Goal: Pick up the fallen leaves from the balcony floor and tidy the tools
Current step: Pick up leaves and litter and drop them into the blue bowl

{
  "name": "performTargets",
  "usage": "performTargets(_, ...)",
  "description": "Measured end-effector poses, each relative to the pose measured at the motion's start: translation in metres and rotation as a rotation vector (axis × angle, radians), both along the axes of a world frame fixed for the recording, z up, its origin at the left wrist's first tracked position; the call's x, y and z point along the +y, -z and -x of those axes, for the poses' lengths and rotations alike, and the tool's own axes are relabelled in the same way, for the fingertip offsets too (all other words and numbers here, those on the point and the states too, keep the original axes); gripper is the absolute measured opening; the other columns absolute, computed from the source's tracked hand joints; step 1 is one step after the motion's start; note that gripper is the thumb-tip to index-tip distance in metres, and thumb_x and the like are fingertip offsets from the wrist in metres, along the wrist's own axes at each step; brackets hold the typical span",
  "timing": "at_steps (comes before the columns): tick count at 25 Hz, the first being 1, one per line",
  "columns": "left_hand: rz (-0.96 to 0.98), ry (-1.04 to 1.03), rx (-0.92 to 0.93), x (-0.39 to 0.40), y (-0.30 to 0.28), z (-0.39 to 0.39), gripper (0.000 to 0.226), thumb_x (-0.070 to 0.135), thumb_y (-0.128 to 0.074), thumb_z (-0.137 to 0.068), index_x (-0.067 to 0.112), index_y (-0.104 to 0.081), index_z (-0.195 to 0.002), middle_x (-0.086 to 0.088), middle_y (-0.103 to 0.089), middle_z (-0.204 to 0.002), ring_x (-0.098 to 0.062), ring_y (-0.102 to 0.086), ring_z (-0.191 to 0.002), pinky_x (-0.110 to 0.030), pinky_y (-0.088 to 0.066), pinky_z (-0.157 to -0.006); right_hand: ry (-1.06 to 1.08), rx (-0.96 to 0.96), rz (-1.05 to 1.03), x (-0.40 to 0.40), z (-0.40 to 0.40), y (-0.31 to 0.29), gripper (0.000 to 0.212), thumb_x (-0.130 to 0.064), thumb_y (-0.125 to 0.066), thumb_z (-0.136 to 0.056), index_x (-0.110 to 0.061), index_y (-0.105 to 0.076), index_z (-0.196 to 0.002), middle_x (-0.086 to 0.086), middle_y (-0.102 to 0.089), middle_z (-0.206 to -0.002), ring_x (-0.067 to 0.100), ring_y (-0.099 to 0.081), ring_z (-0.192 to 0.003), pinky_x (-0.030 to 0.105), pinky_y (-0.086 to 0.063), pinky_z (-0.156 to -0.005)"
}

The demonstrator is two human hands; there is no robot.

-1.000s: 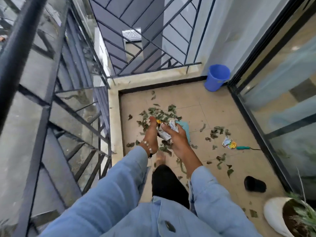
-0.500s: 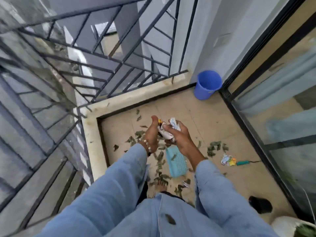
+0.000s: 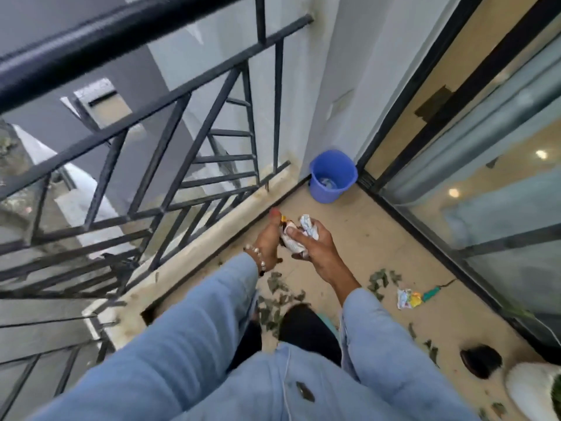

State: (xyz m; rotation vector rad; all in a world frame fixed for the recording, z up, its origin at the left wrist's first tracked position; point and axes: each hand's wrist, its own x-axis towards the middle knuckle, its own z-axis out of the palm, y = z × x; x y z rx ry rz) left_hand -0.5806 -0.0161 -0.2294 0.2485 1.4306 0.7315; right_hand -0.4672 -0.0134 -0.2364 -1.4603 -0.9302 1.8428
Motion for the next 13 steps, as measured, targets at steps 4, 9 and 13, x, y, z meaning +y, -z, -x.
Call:
performTargets(4,-0.033,0.127,-0.007,0.076,-0.010,0.000,0.066,0.064,-0.018,-0.096,0.020,-0.063,-0.114,0.003,-0.063,-0.121,-0.006,-0.059,-0.085,-0.028,-0.036,-0.092,0.069,0.087,0.056,0.060,0.004,-0.002,0.026,-0.008,-0.070,-0.084,-0.023,-0.058,-0.102,0.003,-0.070,-0.098,0.025,-0.070,-0.086,0.040,-0.057,-0.067)
performTargets(9,0.008,0.382,-0.051,0.176,0.002,-0.028,0.060,0.069,-0.019,-0.093,0.031,-0.063,-0.109,0.009,-0.064,-0.114,-0.011,-0.055,-0.107,-0.035,-0.039,-0.088,0.370,0.151,0.145,0.158,-0.032,0.023,0.039,0.013,-0.062,-0.079,-0.009,-0.059,-0.111,0.014,-0.069,-0.094,0.030,-0.068,-0.078,0.035,-0.056,-0.059)
performTargets(13,0.048,0.308,0.006,0.263,0.043,-0.052,0.053,0.063,-0.032,-0.095,0.028,-0.050,-0.130,0.000,-0.058,-0.124,-0.020,-0.053,-0.110,-0.038,-0.042,-0.085,0.457,0.161,0.235,0.245,-0.071,0.068,0.045,0.015,-0.062,-0.077,-0.006,-0.058,-0.117,0.018,-0.070,-0.101,0.033,-0.070,-0.082,0.038,-0.057,-0.063)
